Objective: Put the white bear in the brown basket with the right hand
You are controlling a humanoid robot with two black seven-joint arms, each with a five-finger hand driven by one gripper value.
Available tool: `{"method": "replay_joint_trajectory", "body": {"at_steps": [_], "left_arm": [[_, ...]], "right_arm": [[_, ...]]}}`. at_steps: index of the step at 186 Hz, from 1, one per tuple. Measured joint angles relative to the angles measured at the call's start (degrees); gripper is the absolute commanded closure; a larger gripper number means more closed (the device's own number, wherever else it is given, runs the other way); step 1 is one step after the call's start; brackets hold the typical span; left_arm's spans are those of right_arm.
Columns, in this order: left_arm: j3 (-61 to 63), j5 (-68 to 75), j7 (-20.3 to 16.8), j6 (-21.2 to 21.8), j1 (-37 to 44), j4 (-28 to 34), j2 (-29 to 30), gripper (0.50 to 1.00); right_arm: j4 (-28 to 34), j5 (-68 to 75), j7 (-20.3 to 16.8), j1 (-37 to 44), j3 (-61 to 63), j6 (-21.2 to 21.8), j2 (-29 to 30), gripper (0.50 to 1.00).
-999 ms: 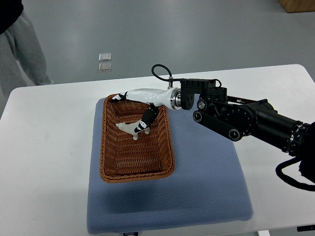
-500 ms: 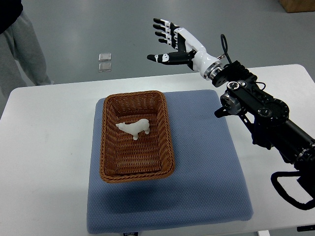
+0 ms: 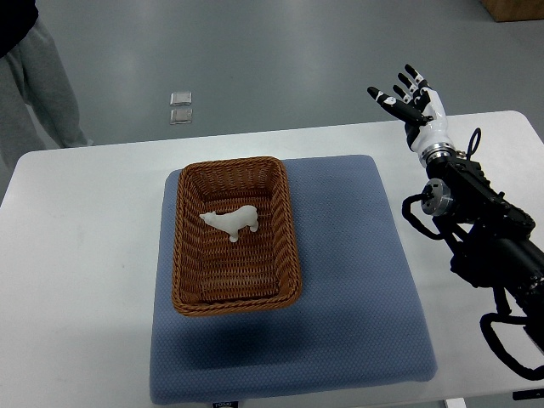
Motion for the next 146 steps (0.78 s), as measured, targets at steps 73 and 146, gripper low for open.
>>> {"method": "replay_joint_trajectory", "body": {"at_steps": [73, 146], "left_arm": [[0.0, 0.0, 0.0, 0.0, 0.0, 0.0, 0.0, 0.5], [0.0, 0.0, 0.0, 0.0, 0.0, 0.0, 0.0, 0.5]], "right_arm": [[-0.6, 2.6, 0.2, -1.9, 0.0, 5.1, 0.1, 0.579], [-0.5, 2.6, 0.4, -2.0, -0.5, 4.8, 0.2, 0.576]]}}
